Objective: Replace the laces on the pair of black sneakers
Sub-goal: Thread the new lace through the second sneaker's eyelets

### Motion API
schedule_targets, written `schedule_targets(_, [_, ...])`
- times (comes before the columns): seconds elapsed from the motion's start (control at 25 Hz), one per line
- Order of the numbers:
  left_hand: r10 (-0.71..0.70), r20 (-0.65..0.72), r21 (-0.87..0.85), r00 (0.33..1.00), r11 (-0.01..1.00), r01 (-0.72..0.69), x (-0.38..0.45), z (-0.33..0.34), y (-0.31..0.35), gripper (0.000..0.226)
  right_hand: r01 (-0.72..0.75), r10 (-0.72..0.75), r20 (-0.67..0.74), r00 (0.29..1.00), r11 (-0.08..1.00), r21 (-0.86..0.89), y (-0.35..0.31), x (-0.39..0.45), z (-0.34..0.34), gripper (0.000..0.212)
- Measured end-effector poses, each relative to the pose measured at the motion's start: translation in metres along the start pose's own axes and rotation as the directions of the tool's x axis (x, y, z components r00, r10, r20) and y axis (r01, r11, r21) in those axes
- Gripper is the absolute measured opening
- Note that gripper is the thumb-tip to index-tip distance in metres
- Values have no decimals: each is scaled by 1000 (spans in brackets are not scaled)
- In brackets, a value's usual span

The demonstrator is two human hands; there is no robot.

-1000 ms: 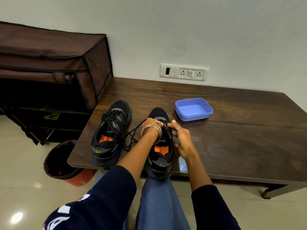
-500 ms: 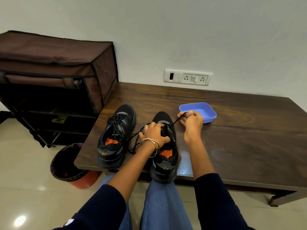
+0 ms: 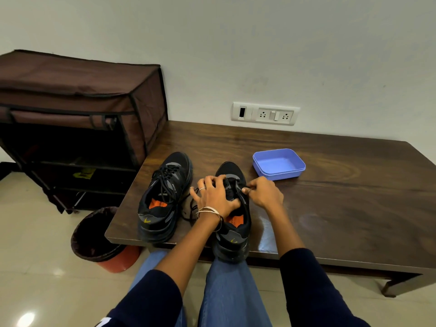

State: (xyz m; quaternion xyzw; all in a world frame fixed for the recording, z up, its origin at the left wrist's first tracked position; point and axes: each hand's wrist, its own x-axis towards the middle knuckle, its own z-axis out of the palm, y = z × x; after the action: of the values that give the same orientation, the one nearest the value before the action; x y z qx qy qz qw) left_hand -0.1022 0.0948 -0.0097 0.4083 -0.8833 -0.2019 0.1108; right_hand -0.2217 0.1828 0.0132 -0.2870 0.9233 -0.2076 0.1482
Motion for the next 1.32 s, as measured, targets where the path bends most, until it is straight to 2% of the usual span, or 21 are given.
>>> schedule_targets(0.08, [-46, 13, -27, 999, 999, 46, 0, 1, -2, 100, -21, 42, -112, 993, 982, 186, -2, -2, -1, 14])
schedule_targets(0.16, [-69, 14, -52, 998, 996, 70, 0, 3, -4, 109, 92, 84, -296, 951, 840, 535, -8, -5, -16, 14])
schedule_targets(0.2, [-76, 15, -67, 997, 995, 77, 1, 4, -4, 111, 189, 148, -371, 917, 656, 731, -10, -6, -30, 17])
schedule_targets(0.24, [-81, 17, -80, 997, 993, 82, 1, 5, -4, 112, 287, 230, -403, 886, 413, 865, -12, -8, -45, 19])
schedule_targets(0.32, [-87, 5, -83, 996, 993, 87, -1, 6, -4, 110, 377, 287, -353, 890, -32, 926, -12, -11, -76, 22])
schedule_targets(0.36, [-85, -8, -81, 996, 993, 84, -2, 6, -4, 108, 376, 260, -328, 908, -161, 913, -12, -13, -86, 22])
schedule_targets(0.4, [-79, -25, -92, 997, 993, 76, -2, 5, -4, 105, 360, 231, -316, 920, -187, 914, -11, -13, -88, 22])
schedule_targets(0.44, [-67, -44, -127, 997, 990, 61, -2, 6, -4, 105, 336, 210, -308, 928, -112, 935, -10, -12, -85, 21])
schedule_targets(0.48, [-48, -63, -181, 997, 983, 36, -2, 5, -4, 106, 299, 187, -303, 934, 51, 953, -10, -10, -76, 17])
schedule_targets(0.56, [-9, -88, -291, 996, 957, -17, -1, 6, -4, 110, 173, 95, -257, 962, 517, 839, -7, -2, -48, 18])
schedule_targets(0.6, [0, -91, -329, 996, 944, -30, -1, 6, -5, 113, 105, 48, -203, 978, 728, 678, -5, 4, -31, 31])
schedule_targets(0.64, [3, -84, -361, 996, 932, -33, -1, 6, -6, 116, 65, 3, -142, 990, 878, 475, -3, 7, -17, 40])
schedule_targets(0.68, [4, -70, -392, 998, 920, -31, -1, 6, -6, 118, 48, -24, -90, 996, 960, 275, -2, 9, -5, 44])
schedule_targets(0.76, [8, -42, -444, 999, 895, -26, 0, 6, -6, 122, 22, -20, -36, 999, 999, 47, -4, 10, 7, 35])
schedule_targets(0.88, [6, -34, -496, 999, 868, -22, -2, 5, -6, 125, -54, 52, -49, 997, 998, -25, -6, 13, 9, 29])
schedule_targets(0.92, [5, -30, -512, 1000, 859, -19, -2, 5, -6, 126, -57, 59, -57, 997, 998, 41, -6, 13, 6, 27])
schedule_targets(1.0, [-3, -19, -524, 1000, 851, -7, -3, 5, -5, 126, -34, 81, -106, 991, 922, 385, -8, 12, -11, 26])
schedule_targets(1.08, [-16, -15, -540, 1000, 842, 5, -3, 5, -5, 127, 30, 159, -198, 967, 704, 710, -12, 7, -38, 34])
schedule_targets(1.12, [-16, -13, -548, 1000, 836, 6, -3, 5, -6, 127, 61, 191, -236, 953, 642, 765, -11, 6, -49, 38])
schedule_targets(1.2, [-17, 1, -546, 1000, 838, 15, -5, 5, -6, 126, 61, 232, -300, 925, 688, 723, -9, 3, -58, 43])
schedule_targets(1.32, [-21, 10, -462, 1000, 887, 23, -5, 3, -5, 118, -83, 241, -310, 920, 892, 445, -6, 3, -52, 34])
